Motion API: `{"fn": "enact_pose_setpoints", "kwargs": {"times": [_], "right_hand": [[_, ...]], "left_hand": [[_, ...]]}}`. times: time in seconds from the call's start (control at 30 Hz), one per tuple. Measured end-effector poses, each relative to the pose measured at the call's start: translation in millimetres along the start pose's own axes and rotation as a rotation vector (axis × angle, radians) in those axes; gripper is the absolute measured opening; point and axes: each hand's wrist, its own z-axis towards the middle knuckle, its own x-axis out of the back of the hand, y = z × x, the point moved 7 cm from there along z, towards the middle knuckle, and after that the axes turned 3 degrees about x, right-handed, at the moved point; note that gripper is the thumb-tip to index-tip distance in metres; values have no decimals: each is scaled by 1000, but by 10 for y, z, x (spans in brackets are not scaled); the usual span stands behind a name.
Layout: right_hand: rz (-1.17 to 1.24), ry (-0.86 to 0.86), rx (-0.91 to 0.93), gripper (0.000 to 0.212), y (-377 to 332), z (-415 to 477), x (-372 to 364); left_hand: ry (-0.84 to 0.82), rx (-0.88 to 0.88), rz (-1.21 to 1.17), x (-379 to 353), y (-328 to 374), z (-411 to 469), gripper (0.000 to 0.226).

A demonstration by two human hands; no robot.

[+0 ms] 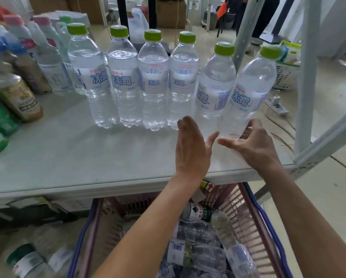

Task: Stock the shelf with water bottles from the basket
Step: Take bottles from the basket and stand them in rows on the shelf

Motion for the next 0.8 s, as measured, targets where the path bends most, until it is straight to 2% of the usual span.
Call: {"fn": "enact_pose_setpoints", "kwargs": {"times": [0.2, 0.33, 0.63, 0.8], "right_hand": [[32, 86, 25, 67, -43, 60, -103], [-3, 105, 40, 58, -17, 151, -191], [-33, 70, 37, 53, -18, 140, -268], [-59, 61, 43, 47, -39, 92, -244]], "left_hand": [[-20, 38, -80, -13, -69, 98, 36], [-51, 41, -114, -21, -87, 88, 21], [-129, -35, -156, -73, -104, 66, 32], [-259, -35, -145, -104, -134, 25, 41]]}}
